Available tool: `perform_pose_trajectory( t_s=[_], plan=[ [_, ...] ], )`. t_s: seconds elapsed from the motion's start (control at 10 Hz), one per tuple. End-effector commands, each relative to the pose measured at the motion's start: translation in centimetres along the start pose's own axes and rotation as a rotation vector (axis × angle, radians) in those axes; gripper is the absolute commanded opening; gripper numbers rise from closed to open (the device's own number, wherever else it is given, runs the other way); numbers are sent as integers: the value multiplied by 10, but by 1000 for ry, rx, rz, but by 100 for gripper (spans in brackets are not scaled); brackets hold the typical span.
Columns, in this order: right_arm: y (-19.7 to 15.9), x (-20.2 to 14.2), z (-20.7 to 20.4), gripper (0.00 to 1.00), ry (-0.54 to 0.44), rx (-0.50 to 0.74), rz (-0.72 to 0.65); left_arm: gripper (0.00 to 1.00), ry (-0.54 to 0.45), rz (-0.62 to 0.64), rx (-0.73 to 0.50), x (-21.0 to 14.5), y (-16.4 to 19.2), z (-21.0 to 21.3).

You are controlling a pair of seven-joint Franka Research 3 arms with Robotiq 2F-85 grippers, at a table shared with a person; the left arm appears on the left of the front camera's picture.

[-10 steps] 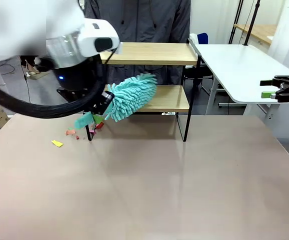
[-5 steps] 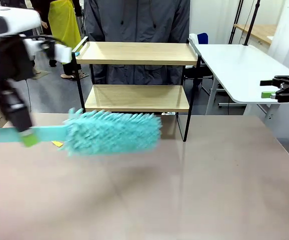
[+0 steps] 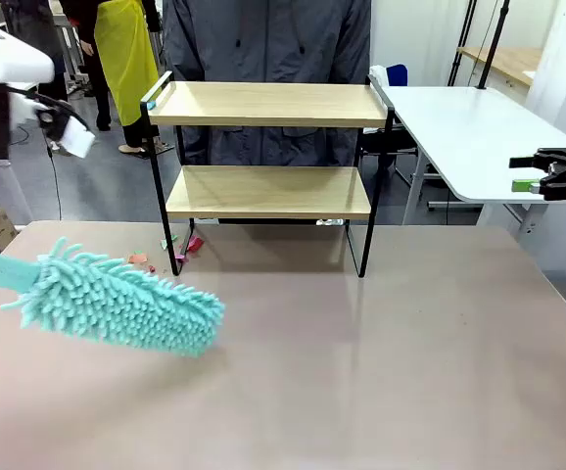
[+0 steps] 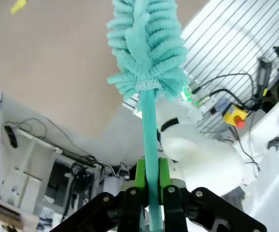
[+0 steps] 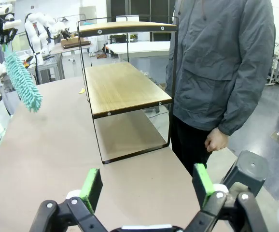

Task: Clean the shelf.
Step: Clean the specific section of the Shelf indicated by the human with the Duster, then hand the Duster back to the human.

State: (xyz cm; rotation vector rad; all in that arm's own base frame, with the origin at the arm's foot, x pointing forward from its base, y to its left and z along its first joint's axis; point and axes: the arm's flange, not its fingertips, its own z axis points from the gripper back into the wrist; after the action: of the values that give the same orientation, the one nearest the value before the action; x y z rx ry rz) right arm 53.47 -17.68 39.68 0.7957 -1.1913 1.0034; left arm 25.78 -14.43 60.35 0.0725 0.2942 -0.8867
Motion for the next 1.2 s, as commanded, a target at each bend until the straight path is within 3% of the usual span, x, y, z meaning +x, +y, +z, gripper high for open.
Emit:
perform_pose_trajectory(
  t_s=[0.0,1.1],
  plan=[
    [1,3,-1,100,2,-1,5,13,-4,31,-14,-15,-8,5],
    [1,3,-1,100,2,-1,5,13,-4,31,-14,-15,-8,5]
  ],
)
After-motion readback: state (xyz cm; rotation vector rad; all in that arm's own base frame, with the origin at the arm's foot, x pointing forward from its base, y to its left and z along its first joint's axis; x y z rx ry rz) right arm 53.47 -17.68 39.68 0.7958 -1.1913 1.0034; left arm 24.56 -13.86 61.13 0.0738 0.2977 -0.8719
